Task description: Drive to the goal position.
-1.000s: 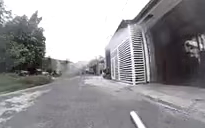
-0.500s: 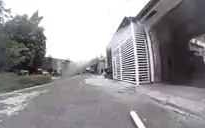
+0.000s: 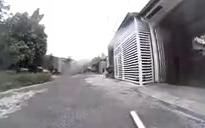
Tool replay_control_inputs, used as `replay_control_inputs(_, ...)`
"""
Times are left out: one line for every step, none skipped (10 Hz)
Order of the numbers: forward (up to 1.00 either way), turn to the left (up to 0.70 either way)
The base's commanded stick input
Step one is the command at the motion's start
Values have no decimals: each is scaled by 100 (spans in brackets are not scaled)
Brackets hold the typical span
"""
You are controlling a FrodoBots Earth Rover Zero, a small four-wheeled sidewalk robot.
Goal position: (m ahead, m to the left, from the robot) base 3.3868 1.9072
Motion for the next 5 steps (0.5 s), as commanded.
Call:
replay_control_inputs(50,0)
replay_control_inputs(50,0)
replay_control_inputs(50,0)
replay_control_inputs(50,0)
replay_control_inputs(50,0)
